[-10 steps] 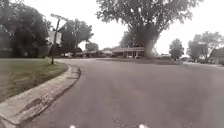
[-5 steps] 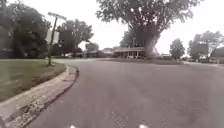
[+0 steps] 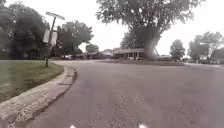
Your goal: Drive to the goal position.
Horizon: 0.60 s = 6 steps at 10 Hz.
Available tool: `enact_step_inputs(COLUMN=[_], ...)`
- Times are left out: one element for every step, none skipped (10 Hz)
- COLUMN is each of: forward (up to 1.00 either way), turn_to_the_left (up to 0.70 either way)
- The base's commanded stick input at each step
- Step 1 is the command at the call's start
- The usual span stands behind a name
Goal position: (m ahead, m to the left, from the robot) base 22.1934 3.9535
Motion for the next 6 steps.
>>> enact_step_inputs(forward=[0.50,0.50,0.50,0.50,0.50,0.50], turn_to_the_left=[0.44,0.50,0.50,0.50,0.50,0.50])
